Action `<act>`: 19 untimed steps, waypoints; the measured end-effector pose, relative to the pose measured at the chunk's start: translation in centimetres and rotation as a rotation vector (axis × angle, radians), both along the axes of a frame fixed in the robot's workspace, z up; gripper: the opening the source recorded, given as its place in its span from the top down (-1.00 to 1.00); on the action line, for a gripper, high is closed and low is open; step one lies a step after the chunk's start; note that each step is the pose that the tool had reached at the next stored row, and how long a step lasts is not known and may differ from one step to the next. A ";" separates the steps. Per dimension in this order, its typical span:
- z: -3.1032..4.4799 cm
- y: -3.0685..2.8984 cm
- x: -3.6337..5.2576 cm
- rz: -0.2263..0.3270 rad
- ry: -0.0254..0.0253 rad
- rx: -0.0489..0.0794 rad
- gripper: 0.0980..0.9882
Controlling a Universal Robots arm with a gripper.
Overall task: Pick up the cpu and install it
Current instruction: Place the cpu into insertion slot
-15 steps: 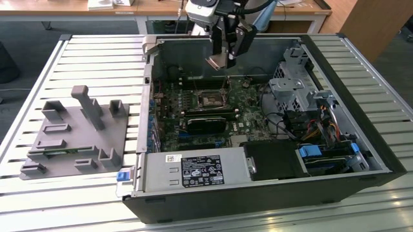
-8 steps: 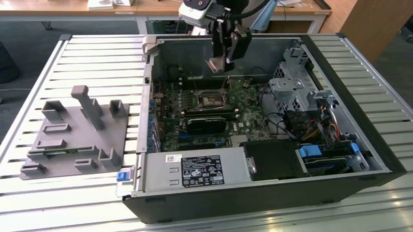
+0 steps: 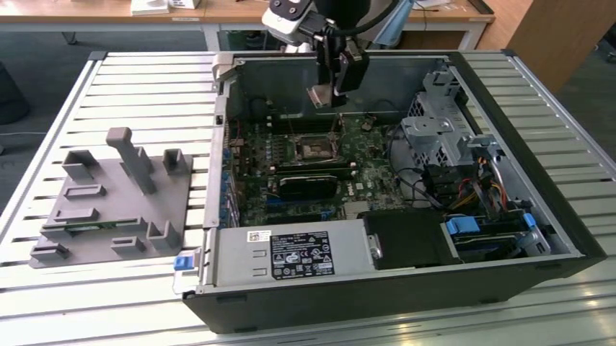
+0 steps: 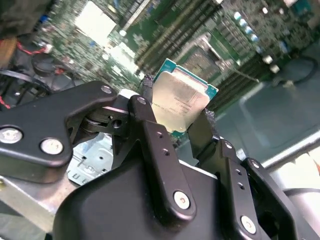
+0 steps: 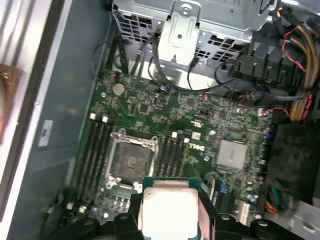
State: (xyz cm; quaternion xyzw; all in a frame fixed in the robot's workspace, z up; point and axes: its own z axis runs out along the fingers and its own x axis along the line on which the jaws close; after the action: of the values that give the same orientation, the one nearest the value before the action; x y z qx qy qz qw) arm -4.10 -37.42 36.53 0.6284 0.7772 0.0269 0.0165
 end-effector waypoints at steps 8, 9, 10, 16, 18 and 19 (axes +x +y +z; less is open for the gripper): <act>-1.02 0.00 0.00 -0.118 -0.0013 0.024 0.03; -1.19 0.00 0.00 -0.136 -0.0015 0.024 0.03; -1.37 0.00 0.00 -0.152 -0.0017 0.024 0.03; -2.47 0.85 0.00 -0.187 -0.0020 0.024 0.03; -2.84 1.29 0.00 -0.187 -0.0020 0.024 0.03; -3.01 1.51 0.00 -0.187 -0.0018 0.024 0.03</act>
State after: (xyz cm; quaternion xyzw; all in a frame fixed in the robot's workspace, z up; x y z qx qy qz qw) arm -4.10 -35.91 33.52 0.6983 0.7149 0.0352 0.0121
